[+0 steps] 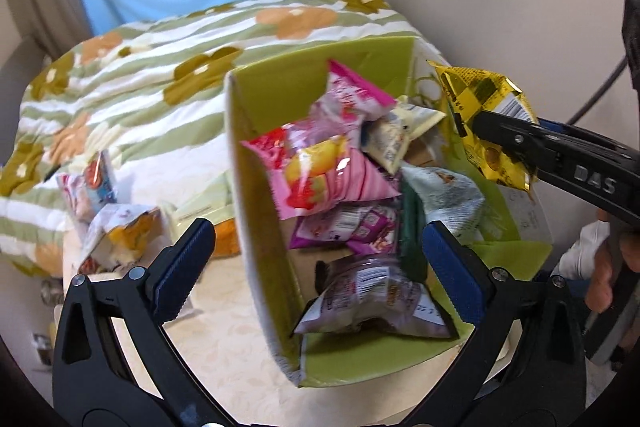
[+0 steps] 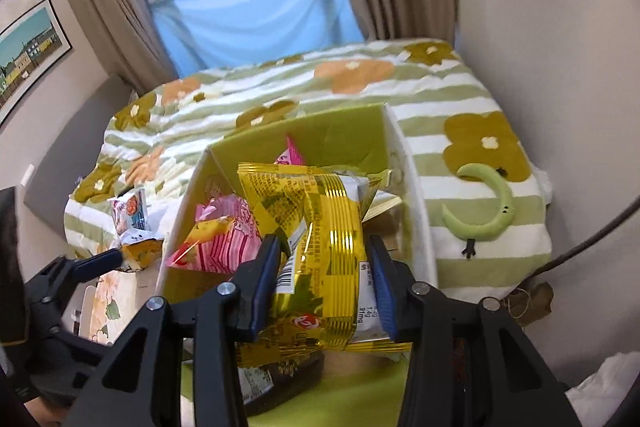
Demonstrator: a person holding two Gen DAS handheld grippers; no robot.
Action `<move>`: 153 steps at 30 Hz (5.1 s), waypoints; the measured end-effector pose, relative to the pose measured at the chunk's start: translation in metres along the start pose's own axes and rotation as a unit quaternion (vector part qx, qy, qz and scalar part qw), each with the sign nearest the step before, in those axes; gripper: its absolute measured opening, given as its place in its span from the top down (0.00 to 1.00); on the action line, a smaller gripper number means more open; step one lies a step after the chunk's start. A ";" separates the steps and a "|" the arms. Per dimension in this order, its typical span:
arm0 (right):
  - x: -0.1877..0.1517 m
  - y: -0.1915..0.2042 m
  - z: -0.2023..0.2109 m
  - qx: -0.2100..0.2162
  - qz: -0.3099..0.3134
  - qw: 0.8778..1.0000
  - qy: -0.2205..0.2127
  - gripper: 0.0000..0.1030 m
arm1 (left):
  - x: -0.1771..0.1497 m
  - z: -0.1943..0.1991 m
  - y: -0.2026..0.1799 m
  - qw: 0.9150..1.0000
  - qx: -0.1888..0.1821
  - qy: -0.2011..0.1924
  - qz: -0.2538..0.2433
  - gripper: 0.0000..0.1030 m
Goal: Organize snacks
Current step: 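Carry the green bar and gold bag into the yellow box and open both grippers, then move both grippers back toward the white printed bags on the table, then grasp the shrimp-flake bag with the left gripper while the right grasps a white printed bag, then carry both bags over the yellow box and release them inside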
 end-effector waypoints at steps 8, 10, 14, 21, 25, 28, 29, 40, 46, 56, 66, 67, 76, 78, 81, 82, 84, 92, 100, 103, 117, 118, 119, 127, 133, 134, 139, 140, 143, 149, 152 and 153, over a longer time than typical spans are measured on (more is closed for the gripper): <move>-0.002 -0.016 -0.030 0.007 -0.023 0.999 0.026 0.00 | 0.001 -0.002 0.011 1.000 0.011 0.010 0.022 0.01; -0.007 -0.021 -0.024 0.019 -0.038 0.999 0.019 0.00 | -0.004 -0.003 0.013 1.000 0.007 0.014 0.026 0.01; -0.012 -0.020 -0.013 0.011 -0.034 0.999 0.009 0.00 | -0.014 -0.001 0.013 1.000 0.007 0.018 0.024 0.01; -0.019 -0.011 0.006 0.008 -0.025 1.000 0.004 0.00 | -0.026 0.014 0.013 1.000 0.005 0.008 0.024 0.01; -0.019 -0.004 0.018 -0.003 -0.016 1.000 0.010 0.00 | -0.028 0.026 0.014 1.000 0.005 -0.002 0.022 0.01; -0.017 0.006 0.027 0.003 -0.003 1.000 0.008 0.00 | -0.029 0.041 0.020 1.000 0.006 -0.012 0.027 0.01; -0.016 0.010 0.031 0.006 0.001 1.000 0.005 0.00 | -0.030 0.046 0.024 0.999 0.008 -0.017 0.030 0.01; -0.004 0.097 0.052 0.036 0.056 0.997 -0.038 0.00 | -0.055 0.102 0.121 0.992 0.046 -0.064 0.095 0.01; -0.002 0.162 0.041 0.041 0.071 0.996 -0.042 0.00 | -0.068 0.108 0.192 0.990 0.040 -0.059 0.121 0.01; -0.004 0.254 -0.010 0.063 0.006 0.998 -0.027 0.00 | -0.059 0.105 0.303 0.994 0.006 -0.046 0.097 0.01; -0.014 0.307 -0.076 0.045 -0.040 0.998 0.014 0.00 | -0.013 0.050 0.369 0.999 -0.038 -0.013 0.024 0.01; -0.015 0.310 -0.085 0.044 -0.043 0.998 0.022 0.00 | -0.008 0.043 0.371 0.999 -0.038 -0.012 0.015 0.01; -0.024 0.313 -0.153 0.050 -0.068 0.992 0.092 0.00 | 0.041 -0.034 0.367 0.992 -0.028 0.040 -0.115 0.01; -0.027 0.312 -0.165 0.052 -0.082 0.990 0.106 0.00 | 0.047 -0.052 0.365 0.988 -0.026 0.058 -0.137 0.01; -0.028 0.309 -0.176 0.056 -0.094 0.987 0.118 0.00 | 0.056 -0.079 0.362 0.983 -0.045 0.084 -0.156 0.01; -0.028 0.308 -0.180 0.056 -0.096 0.986 0.122 0.00 | 0.058 -0.087 0.361 0.982 -0.053 0.092 -0.159 0.01; -0.027 0.306 -0.187 0.056 -0.096 0.985 0.129 0.00 | 0.060 -0.104 0.356 0.975 -0.078 0.117 -0.170 0.01; -0.024 0.305 -0.209 0.059 -0.083 0.982 0.159 0.00 | 0.042 -0.158 0.337 0.950 -0.096 0.186 -0.231 0.01; -0.028 0.303 -0.230 0.055 -0.068 0.979 0.183 0.00 | 0.021 -0.174 0.343 0.949 -0.120 0.204 -0.210 0.08; -0.027 0.301 -0.232 0.060 -0.061 0.979 0.184 0.00 | 0.016 -0.174 0.345 0.949 -0.126 0.210 -0.198 0.20; -0.033 0.314 -0.245 0.069 -0.030 0.979 0.191 0.04 | -0.019 -0.141 0.393 0.979 -0.078 0.176 -0.071 0.31; -0.032 0.314 -0.246 0.069 -0.028 0.979 0.190 0.05 | -0.022 -0.138 0.397 0.980 -0.079 0.176 -0.055 0.32; -0.032 0.315 -0.246 0.069 -0.025 0.980 0.187 0.05 | -0.025 -0.136 0.400 0.981 -0.080 0.174 -0.041 0.32; -0.034 0.329 -0.243 0.068 0.020 0.981 0.180 0.32 | -0.047 -0.111 0.418 0.985 -0.080 0.151 0.039 0.34; -0.034 0.331 -0.218 0.062 0.017 0.986 0.155 0.32 | -0.053 -0.081 0.420 0.987 -0.082 0.128 0.053 0.35; -0.033 0.332 -0.214 0.061 0.016 0.987 0.150 0.32 | -0.053 -0.075 0.421 0.987 -0.084 0.123 0.054 0.35; -0.025 0.332 -0.168 0.051 0.005 0.993 0.110 0.32 | -0.041 -0.036 0.412 0.990 -0.090 0.094 0.054 0.35; -0.024 0.331 -0.160 0.047 0.005 0.993 0.104 0.32 | -0.037 -0.026 0.407 0.991 -0.092 0.085 0.052 0.35; -0.017 0.326 -0.124 0.035 -0.001 0.997 0.075 0.32 | -0.025 -0.004 0.393 0.991 -0.105 0.062 0.046 0.35; -0.007 0.291 -0.055 0.014 -0.026 0.999 0.021 0.32 | 0.006 0.036 0.331 0.991 -0.132 0.016 0.008 0.35; -0.002 0.263 -0.026 0.000 -0.038 0.999 -0.005 0.32 | 0.022 0.052 0.286 0.987 -0.160 -0.003 -0.005 0.35; 0.000 0.249 -0.014 -0.005 -0.044 0.999 -0.015 0.32 | 0.027 0.055 0.273 0.986 -0.169 -0.009 -0.006 0.35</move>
Point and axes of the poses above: each gripper's, at about its wrist camera, not at the fingertips, and z roughly against the way its jaws point, y to its left, x to its top, the point moved 4 cm from there along -z, roughly the way its jaws point, and after that the axes turned 4 degrees about z, right-handed, at the moved point
